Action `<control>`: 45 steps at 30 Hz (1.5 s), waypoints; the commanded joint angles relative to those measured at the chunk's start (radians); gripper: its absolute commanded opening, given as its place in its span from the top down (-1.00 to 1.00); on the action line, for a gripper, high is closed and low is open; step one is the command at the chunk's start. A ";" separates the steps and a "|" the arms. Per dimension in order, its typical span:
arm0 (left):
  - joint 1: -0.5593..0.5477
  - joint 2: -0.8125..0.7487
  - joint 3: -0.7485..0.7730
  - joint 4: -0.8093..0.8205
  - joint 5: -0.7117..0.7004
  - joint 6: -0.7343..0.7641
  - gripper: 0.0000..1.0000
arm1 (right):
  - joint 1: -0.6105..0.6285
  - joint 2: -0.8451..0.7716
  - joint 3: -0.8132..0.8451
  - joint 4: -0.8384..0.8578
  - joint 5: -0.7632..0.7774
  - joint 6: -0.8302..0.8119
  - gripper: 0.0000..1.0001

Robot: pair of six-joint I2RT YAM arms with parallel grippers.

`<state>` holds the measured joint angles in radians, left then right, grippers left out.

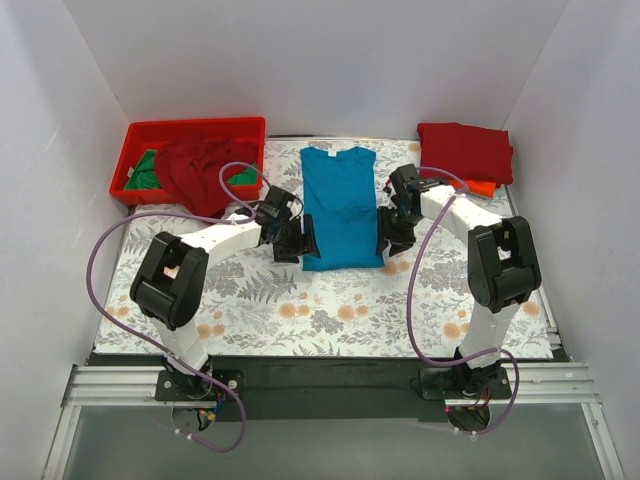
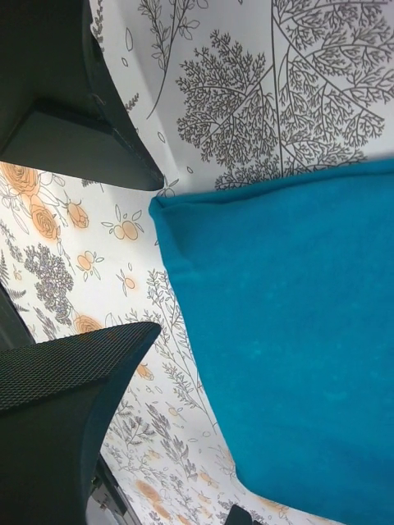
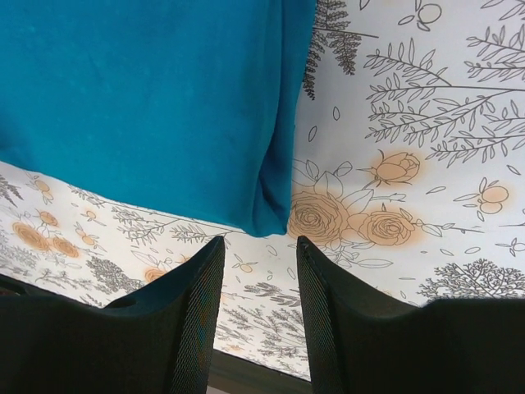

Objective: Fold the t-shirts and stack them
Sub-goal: Fold the tshirt

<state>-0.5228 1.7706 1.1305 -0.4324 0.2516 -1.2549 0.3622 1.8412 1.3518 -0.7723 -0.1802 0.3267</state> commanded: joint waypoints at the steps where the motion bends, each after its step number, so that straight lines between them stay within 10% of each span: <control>1: 0.010 -0.069 -0.006 -0.011 -0.005 -0.018 -0.29 | 0.003 -0.003 -0.029 0.053 -0.021 0.012 0.07; 19: 0.021 -0.096 -0.064 0.004 0.008 -0.037 -0.29 | 0.009 0.056 -0.115 0.110 -0.027 0.015 0.17; 32: 0.021 -0.070 -0.090 0.006 -0.008 -0.048 -0.25 | 0.009 0.096 -0.115 0.148 -0.028 0.012 0.81; 45: 0.021 0.007 -0.064 0.030 -0.046 -0.047 -0.01 | 0.011 0.092 -0.129 0.151 -0.030 0.017 0.89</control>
<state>-0.5064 1.7664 1.0428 -0.4149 0.2424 -1.3025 0.3668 1.9060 1.2430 -0.6537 -0.2287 0.3428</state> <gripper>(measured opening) 0.515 0.082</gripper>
